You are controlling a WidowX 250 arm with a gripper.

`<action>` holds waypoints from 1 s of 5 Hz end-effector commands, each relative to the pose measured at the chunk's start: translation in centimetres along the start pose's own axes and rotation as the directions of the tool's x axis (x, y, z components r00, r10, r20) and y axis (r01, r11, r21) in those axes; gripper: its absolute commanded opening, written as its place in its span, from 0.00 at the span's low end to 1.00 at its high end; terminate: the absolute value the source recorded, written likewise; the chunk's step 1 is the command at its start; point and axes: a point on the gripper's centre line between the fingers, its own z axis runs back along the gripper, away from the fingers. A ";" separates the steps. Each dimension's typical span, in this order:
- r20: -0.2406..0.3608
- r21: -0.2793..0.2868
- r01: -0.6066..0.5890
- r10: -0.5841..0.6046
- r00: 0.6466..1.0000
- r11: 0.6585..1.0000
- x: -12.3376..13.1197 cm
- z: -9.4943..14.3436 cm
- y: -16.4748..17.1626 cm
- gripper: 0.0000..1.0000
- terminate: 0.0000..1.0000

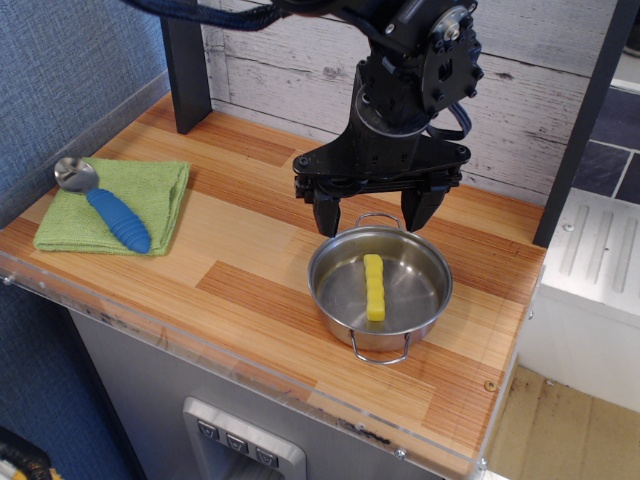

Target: Hold the cheese stick from steel pan and place it on top left edge of the table.

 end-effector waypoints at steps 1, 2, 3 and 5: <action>0.000 0.000 0.000 0.000 1.000 1.000 0.0 0.0 0.0 1.00 0.00; -0.029 0.045 0.033 -0.032 0.999 0.998 -0.3 -1.1 -0.5 1.00 0.00; -0.046 0.039 0.040 -0.038 0.998 0.998 -0.9 -2.1 -0.9 1.00 0.00; -0.067 0.041 0.069 -0.066 0.996 0.997 -1.8 -3.2 -1.8 1.00 0.00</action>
